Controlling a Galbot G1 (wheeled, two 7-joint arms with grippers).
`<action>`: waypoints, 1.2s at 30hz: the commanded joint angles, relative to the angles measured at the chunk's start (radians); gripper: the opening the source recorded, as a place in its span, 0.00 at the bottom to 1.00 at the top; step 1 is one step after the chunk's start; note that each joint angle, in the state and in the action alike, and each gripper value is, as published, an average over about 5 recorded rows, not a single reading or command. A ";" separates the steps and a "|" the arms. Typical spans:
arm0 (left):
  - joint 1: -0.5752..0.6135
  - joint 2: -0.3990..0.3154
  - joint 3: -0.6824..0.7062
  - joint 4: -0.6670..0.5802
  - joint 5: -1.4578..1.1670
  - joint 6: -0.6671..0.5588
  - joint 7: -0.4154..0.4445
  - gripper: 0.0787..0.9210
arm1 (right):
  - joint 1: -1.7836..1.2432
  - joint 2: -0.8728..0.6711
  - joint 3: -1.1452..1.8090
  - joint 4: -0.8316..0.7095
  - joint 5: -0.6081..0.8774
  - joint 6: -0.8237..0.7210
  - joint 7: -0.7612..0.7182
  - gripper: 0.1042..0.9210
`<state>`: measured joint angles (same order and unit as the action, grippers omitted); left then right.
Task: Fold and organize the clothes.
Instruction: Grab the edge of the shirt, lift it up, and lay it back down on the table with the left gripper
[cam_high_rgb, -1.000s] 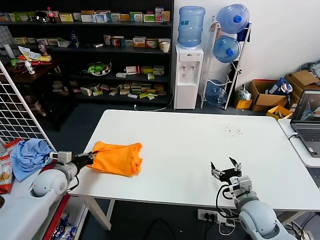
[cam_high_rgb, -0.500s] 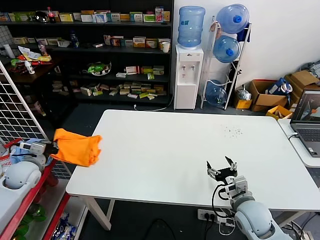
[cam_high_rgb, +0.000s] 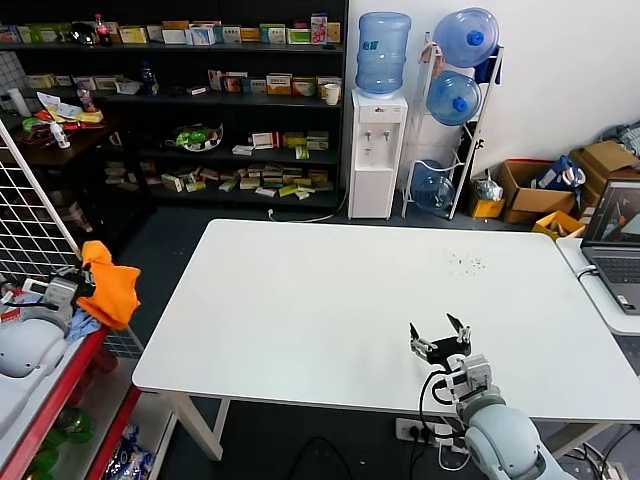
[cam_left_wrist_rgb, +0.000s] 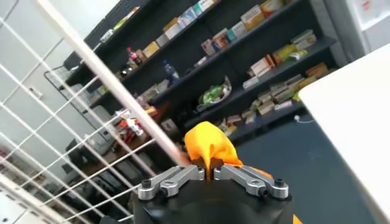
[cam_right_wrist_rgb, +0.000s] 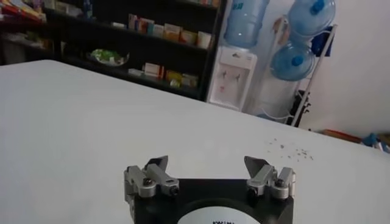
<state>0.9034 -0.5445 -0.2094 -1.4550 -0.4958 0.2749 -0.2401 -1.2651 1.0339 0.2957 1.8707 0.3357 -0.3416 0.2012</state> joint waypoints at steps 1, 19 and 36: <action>0.010 -0.141 0.080 -0.154 -0.053 0.074 -0.054 0.06 | -0.022 0.005 0.008 0.008 -0.011 0.002 0.000 0.88; 0.013 -0.391 0.250 -0.334 -0.189 0.161 -0.190 0.06 | -0.058 -0.006 0.038 0.013 -0.029 0.004 0.000 0.88; -0.070 -0.859 0.396 -0.093 -0.096 0.096 -0.257 0.06 | -0.111 -0.019 0.101 0.006 -0.036 0.027 -0.017 0.88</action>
<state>0.8683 -1.0951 0.0964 -1.6577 -0.6242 0.3987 -0.4647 -1.3587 1.0226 0.3691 1.8831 0.2976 -0.3210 0.1901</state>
